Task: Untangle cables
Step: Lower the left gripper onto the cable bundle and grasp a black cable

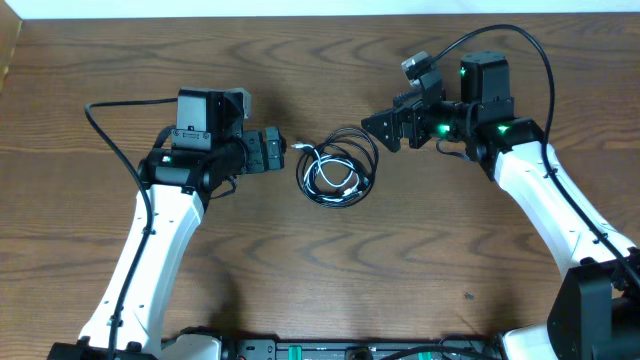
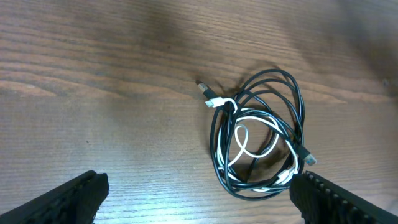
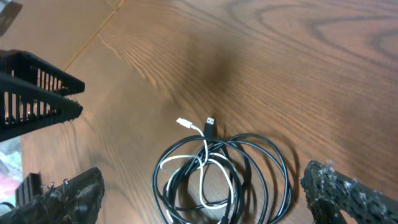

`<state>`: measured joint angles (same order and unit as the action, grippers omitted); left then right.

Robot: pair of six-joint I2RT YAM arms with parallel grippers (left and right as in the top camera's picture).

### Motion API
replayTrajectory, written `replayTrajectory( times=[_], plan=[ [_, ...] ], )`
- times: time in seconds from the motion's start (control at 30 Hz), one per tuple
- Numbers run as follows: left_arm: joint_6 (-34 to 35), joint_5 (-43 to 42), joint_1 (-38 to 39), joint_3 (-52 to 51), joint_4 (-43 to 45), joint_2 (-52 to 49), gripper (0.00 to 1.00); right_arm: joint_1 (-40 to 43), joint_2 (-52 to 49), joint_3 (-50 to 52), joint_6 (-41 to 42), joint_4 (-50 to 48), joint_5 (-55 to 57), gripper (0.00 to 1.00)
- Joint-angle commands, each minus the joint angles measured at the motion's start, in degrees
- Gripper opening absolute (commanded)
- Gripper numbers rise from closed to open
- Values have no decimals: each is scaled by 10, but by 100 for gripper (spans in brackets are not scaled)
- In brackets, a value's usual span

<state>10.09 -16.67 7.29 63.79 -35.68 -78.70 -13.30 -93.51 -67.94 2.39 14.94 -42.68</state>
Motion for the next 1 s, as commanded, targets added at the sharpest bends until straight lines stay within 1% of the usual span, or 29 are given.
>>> replayTrajectory(
  times=[0.0,0.1,0.2,0.3,0.53,0.67,0.73,0.97],
  plan=[
    [3,-9,0,12,15,-5,98,-7,-2,-9,14,18,12,98],
    [3,-9,9,12,37,-22,98,-7,-2,-9,14,52,88,93],
    [16,-9,28,12,43,-51,99,-7,-2,-9,14,56,129,92],
    [18,-9,46,12,49,-83,92,-7,-2,-9,14,55,139,91],
    [15,-9,80,12,52,-156,91,-7,-2,-9,14,61,141,93],
    [-15,-9,88,12,56,-182,91,-7,-2,-9,14,63,141,95],
    [-17,-9,90,12,67,-198,91,-7,-2,-9,14,63,141,96],
    [-56,-9,91,12,90,-213,85,-9,-2,-8,14,76,141,96]
  ],
)
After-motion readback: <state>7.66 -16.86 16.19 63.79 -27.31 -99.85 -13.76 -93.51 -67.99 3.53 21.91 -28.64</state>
